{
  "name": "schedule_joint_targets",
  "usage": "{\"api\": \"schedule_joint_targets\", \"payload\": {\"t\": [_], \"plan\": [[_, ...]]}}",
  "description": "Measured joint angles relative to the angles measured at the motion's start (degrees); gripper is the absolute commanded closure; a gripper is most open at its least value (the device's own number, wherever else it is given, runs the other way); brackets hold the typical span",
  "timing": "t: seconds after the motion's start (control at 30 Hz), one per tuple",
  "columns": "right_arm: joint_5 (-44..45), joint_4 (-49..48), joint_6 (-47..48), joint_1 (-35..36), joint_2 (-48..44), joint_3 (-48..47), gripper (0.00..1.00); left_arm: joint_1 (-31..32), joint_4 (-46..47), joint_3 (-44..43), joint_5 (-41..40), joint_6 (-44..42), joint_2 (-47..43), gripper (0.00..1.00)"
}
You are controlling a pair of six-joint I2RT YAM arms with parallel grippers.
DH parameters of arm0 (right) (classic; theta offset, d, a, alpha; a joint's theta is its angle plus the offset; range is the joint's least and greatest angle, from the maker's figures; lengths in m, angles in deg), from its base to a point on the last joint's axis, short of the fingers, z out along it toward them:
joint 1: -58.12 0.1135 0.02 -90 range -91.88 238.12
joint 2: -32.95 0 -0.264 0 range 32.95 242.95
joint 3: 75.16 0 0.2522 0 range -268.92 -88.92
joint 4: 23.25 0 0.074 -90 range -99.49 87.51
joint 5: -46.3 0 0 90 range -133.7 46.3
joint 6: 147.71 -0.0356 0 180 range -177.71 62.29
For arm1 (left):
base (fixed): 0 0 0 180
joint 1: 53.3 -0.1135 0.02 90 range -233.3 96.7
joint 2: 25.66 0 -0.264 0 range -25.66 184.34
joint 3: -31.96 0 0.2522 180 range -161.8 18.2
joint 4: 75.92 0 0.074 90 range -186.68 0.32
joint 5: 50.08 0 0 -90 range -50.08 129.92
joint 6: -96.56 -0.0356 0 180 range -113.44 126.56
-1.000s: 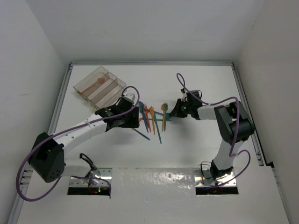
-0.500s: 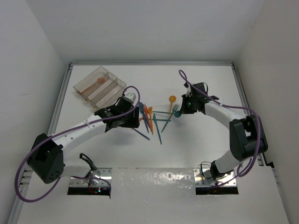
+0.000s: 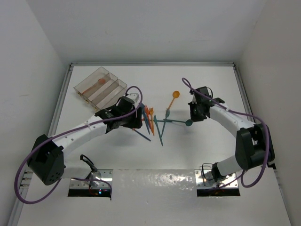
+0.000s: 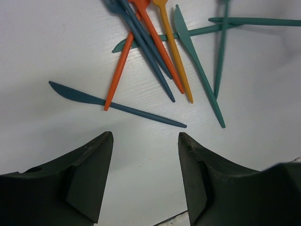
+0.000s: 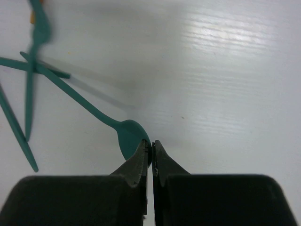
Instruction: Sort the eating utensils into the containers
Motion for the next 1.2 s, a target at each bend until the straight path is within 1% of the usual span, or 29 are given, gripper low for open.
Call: {"api": "schedule_joint_targets", "payload": {"t": [0.17, 0.3, 0.43, 0.57, 0.7, 0.97, 1.2], "plan": [[4.7, 5.3, 0.4, 0.0, -2.1, -0.9, 1.0, 0.0, 1.9, 0.0, 2.2, -1.7, 0.0, 0.45], [7.6, 9.4, 0.8, 0.0, -5.7, -2.4, 1.0, 0.0, 3.9, 0.0, 4.5, -4.1, 0.0, 0.45], [7.5, 12.4, 1.8, 0.0, -11.3, -3.6, 1.0, 0.0, 5.5, 0.0, 6.8, -7.5, 0.0, 0.45], [2.6, 14.0, 3.3, 0.0, -16.9, -5.2, 1.0, 0.1, 7.5, -0.7, 9.7, -12.9, 0.0, 0.45], [-4.3, 15.8, 4.9, 0.0, -19.6, -7.2, 1.0, 1.0, 11.0, -1.3, 11.8, -18.6, 0.0, 0.47], [-17.4, 19.6, 7.9, 0.0, -19.3, -9.9, 1.0, 4.0, 17.8, -1.4, 17.3, -31.6, -1.6, 0.47], [-24.8, 20.1, 8.9, 0.0, -17.3, -10.4, 1.0, 7.9, 19.8, -3.0, 22.4, -42.1, -1.7, 0.48]]}}
